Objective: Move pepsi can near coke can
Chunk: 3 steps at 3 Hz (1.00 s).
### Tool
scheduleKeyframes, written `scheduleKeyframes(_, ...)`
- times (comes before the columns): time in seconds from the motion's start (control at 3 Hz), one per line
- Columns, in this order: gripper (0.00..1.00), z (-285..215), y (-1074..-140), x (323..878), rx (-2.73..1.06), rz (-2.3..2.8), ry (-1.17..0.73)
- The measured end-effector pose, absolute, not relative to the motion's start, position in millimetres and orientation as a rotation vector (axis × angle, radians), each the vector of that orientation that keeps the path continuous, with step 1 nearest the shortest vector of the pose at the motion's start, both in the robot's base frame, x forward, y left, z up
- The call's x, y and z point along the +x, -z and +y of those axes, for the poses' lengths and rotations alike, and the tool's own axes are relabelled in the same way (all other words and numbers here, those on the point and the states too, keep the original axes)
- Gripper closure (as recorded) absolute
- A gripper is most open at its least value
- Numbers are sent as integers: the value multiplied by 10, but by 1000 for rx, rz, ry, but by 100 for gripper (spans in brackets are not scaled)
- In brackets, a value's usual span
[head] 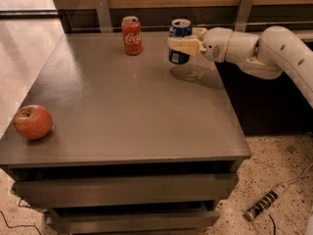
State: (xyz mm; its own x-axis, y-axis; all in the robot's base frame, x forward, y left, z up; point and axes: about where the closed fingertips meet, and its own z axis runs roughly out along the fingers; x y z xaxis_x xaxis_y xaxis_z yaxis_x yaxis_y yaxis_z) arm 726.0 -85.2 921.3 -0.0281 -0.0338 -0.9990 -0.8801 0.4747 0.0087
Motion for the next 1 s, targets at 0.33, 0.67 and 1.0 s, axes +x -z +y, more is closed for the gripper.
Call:
scheduleKeyframes(0.33, 100, -735, -9168, 7370, -870, 1462, -829)
scheduleKeyframes(0.67, 100, -587, -9067, 7595, -894, 1482, -834)
scheduleKeyframes(1.0, 100, -377, -8991, 7938, -897, 1464, -853)
